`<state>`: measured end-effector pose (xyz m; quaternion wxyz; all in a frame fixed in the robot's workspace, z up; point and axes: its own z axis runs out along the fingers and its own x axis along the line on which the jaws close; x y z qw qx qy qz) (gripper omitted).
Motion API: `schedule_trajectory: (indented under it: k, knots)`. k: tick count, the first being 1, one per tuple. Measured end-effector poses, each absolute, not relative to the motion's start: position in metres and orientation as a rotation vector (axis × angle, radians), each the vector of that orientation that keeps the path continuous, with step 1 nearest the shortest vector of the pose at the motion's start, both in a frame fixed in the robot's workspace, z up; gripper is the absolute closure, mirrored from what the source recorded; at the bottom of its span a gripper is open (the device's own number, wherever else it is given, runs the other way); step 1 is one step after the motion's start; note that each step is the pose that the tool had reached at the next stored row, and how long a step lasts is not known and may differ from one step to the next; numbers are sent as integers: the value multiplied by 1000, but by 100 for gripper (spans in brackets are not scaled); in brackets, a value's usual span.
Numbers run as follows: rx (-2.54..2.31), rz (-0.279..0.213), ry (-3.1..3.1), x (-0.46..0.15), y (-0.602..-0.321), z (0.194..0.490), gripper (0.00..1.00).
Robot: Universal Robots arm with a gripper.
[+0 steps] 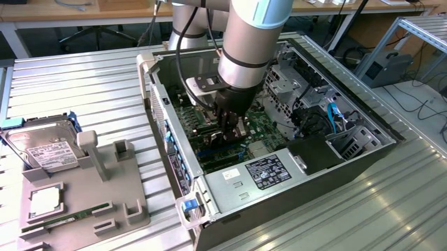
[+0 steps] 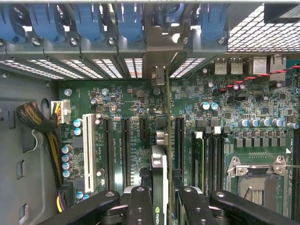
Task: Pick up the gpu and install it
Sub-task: 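Insert the gpu into the slot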
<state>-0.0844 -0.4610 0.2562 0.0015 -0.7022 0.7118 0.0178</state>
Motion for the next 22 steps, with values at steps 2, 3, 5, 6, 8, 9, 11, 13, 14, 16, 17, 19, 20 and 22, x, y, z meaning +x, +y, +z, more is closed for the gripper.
schedule_trajectory:
  k: [2,3,5,6,8,9,11,13,14,16,17,19,20,22]
  knots:
    - [-2204,56,2234,-84,-461,256,73]
    - [-2204,56,2234,-84,-461,256,73]
    - [-2204,56,2234,-84,-461,255,73]
    - [-2204,56,2234,-84,-461,254,73]
    - [-2204,55,2234,-84,-461,253,73]
    - [-2204,56,2234,-84,-461,253,73]
    - [-2204,56,2234,-84,-461,252,73]
    - [-2204,56,2234,-84,-461,252,73]
    - [-2204,56,2234,-84,-461,252,73]
    - [-2204,56,2234,-84,-461,252,73]
    - [-2204,56,2234,-85,-461,252,73]
    - [-2204,56,2234,-85,-461,252,73]
    - [-2204,56,2234,-85,-461,252,73]
    - [-2204,56,2234,-84,-461,252,73]
